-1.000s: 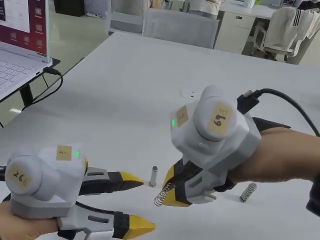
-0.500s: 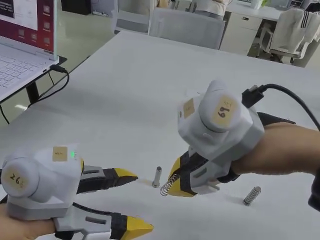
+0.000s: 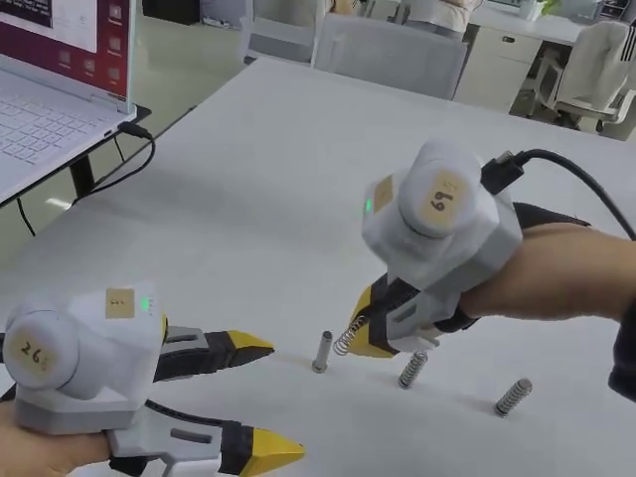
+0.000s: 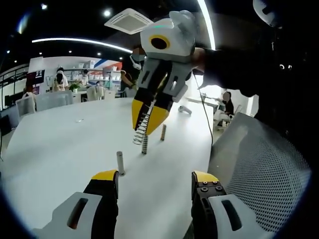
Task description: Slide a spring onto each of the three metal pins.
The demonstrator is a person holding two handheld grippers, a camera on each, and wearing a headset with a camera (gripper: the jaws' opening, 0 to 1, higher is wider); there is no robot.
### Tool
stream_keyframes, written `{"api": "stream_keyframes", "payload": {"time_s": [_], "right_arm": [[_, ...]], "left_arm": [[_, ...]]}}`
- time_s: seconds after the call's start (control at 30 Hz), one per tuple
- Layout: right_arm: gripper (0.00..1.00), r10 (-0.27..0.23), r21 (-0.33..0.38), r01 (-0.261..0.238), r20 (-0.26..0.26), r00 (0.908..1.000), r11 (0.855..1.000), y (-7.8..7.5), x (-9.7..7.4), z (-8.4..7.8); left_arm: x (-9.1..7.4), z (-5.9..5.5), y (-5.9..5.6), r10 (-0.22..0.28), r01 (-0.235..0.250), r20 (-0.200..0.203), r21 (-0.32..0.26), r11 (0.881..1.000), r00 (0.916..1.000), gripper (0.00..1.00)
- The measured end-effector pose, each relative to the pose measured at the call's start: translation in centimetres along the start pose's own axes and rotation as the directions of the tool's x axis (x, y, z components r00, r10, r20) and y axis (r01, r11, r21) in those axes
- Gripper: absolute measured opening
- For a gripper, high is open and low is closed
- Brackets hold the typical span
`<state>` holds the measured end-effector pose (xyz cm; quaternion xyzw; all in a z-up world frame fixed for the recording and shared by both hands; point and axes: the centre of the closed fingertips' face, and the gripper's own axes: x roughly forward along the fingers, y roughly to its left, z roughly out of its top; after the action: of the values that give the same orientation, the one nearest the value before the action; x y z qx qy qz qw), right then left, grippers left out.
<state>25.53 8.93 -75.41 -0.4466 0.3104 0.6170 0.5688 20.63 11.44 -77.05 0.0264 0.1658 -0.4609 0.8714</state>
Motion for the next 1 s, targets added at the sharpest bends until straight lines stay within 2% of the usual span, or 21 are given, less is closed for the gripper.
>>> {"api": "stream_keyframes", "payload": {"time_s": [0.43, 1.0], "right_arm": [[0.09, -0.007, -0.011, 0.006, -0.041, 0.9991, 1.0, -2.2, 0.8, 0.1], [0.09, 0.023, -0.021, -0.025, -0.092, 0.9955, 0.999, -2.8, 2.8, -0.4]], "left_arm": [[-0.1, -0.2, 0.1, 0.01, -0.01, 0.001, 0.0, 1.0, 1.0, 0.54], [-0.4, -0.4, 0.3, 0.024, -0.024, 0.003, 0.001, 1.0, 0.9997, 0.54]]}}
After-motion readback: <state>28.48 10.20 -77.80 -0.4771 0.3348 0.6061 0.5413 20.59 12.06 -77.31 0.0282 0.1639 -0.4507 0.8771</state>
